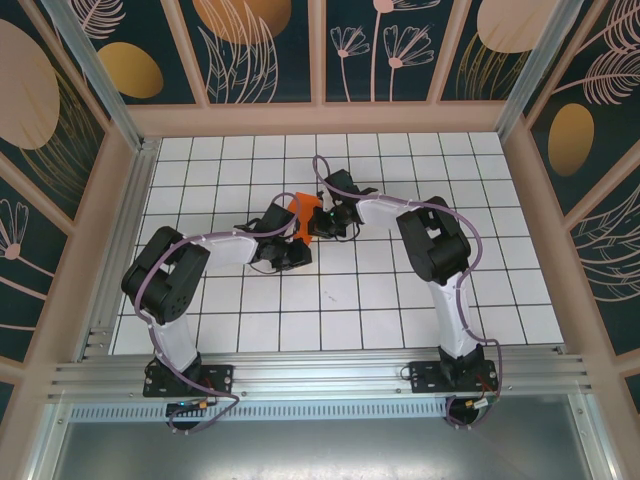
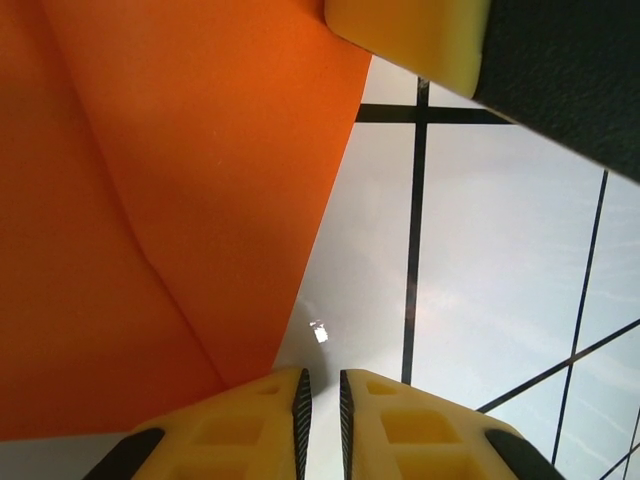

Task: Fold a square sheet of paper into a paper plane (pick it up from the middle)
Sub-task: Fold the triangle a second time at the center of the table.

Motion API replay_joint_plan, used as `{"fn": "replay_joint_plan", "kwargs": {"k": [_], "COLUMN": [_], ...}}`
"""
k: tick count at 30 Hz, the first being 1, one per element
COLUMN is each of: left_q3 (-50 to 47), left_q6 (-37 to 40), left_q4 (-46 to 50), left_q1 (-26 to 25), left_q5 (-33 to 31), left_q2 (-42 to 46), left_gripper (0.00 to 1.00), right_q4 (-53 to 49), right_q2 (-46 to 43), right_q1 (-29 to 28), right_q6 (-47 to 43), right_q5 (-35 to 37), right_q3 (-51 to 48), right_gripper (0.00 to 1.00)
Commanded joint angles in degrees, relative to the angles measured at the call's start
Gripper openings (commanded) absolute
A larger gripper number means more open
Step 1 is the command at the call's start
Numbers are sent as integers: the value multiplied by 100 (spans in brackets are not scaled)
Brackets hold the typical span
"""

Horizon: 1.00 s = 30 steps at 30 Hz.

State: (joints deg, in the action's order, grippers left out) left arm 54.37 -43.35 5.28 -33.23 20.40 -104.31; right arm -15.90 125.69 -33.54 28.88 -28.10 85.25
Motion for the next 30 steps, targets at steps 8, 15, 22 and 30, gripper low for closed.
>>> {"fn": "replay_joint_plan", "kwargs": {"k": [8,15,22,30], "left_q3": [-67,93,262,190], "left_q6": [-617,-704,-600,-630], "left_q4": [-745,-1013,-574,-300], "left_q1": [441,528,529,528], "left_q5": [35,195,-405,-722], "left_q2": [689,26,-278,-390], "left_gripper": [18,15,12,9], "right_q4": [-504,-484,-177,327], "right_q2": [567,553,390,-97], "right_q1": [-62,-57,-48,58], "right_q6": [-102,-120,-155,-138], "right_q5": [471,446,52,-473], "right_q3": [-159,-193,-260,-347], "right_gripper": [6,6,6,11]}}
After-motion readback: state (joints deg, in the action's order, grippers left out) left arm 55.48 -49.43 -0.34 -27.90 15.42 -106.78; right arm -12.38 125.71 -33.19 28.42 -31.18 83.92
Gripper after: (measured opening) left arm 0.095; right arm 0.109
